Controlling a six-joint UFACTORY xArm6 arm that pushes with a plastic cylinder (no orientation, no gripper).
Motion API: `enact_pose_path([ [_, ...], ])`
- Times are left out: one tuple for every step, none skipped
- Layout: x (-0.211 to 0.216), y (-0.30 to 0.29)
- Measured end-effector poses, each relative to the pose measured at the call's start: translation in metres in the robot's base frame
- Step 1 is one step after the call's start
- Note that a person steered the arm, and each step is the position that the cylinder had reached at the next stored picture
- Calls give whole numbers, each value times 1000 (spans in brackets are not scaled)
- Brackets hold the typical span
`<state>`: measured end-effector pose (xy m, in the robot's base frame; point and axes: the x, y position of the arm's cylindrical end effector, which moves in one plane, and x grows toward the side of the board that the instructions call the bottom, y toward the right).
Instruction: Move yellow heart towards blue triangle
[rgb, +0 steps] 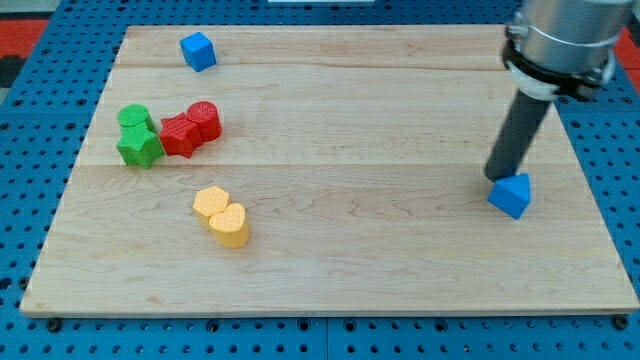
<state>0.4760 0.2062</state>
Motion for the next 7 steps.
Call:
enact_pose_path([
  [44,1],
  [47,-13],
  [8,-101],
  [-20,-181],
  [-22,-270],
  [1,-354],
  [11,-383],
])
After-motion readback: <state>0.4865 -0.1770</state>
